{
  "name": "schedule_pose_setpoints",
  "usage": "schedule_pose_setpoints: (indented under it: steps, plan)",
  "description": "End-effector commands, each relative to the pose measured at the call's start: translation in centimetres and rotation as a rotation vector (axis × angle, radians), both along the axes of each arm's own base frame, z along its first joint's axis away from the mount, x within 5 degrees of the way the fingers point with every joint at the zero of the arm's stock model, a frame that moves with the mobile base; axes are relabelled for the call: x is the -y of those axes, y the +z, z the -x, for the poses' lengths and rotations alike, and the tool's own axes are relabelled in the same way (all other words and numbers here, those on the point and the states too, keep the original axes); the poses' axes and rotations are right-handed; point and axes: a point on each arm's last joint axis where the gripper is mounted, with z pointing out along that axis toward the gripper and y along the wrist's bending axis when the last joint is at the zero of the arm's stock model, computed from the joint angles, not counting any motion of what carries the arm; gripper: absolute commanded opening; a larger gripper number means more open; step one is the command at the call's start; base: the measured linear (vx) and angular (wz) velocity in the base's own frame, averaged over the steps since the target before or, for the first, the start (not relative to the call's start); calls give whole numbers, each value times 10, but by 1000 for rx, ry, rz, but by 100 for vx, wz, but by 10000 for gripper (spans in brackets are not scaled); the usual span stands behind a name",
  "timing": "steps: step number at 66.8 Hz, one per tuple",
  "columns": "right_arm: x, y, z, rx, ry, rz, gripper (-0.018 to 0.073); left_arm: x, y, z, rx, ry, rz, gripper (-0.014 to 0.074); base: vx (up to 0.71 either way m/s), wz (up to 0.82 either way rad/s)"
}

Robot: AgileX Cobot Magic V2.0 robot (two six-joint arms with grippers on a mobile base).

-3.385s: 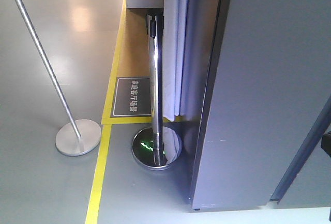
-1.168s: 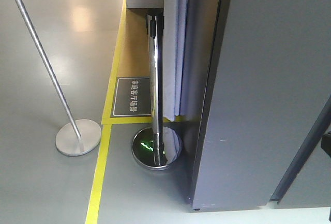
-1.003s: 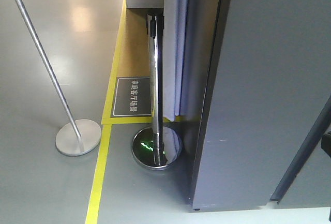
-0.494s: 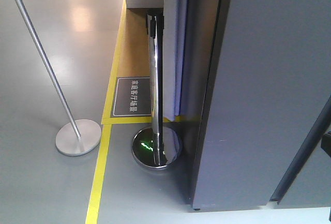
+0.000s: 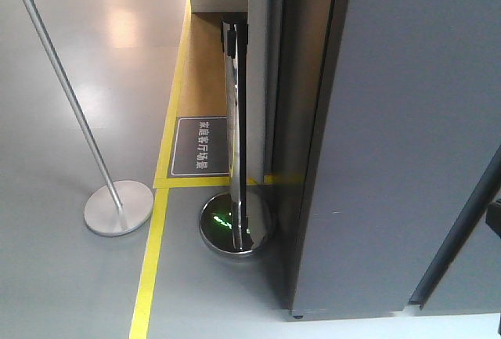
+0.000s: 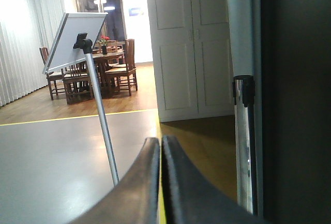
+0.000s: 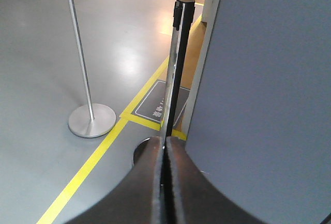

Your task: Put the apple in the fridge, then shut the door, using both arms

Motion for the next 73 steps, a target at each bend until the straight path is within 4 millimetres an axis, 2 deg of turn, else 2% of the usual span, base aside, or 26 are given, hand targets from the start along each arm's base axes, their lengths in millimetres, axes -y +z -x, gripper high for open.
schedule_pose_setpoints:
  steps: [1, 19, 25, 38, 43, 61, 73]
  plan:
    - [2, 12, -3, 68, -38, -27, -3, 2, 14, 4, 109, -19, 3, -8, 0, 0]
    - [7, 7, 4, 138, -80, 44, -3, 2, 14, 4, 109, -19, 3, -8, 0, 0]
    - [11, -8, 5, 165, -137, -11, -3, 2, 14, 4, 109, -19, 3, -8, 0, 0]
    - [22, -62, 13, 203, -276, -146, -3, 2, 14, 4, 109, -19, 3, -8, 0, 0]
    - [24, -75, 17, 230, -304, -176, -3, 2, 14, 4, 109, -19, 3, -8, 0, 0]
    - [26, -116, 26, 335, -304, -206, -3, 2, 14, 4, 109, -19, 3, -8, 0, 0]
    - [27, -120, 30, 323, -316, -174, -3, 2, 14, 4, 109, -19, 3, -8, 0, 0]
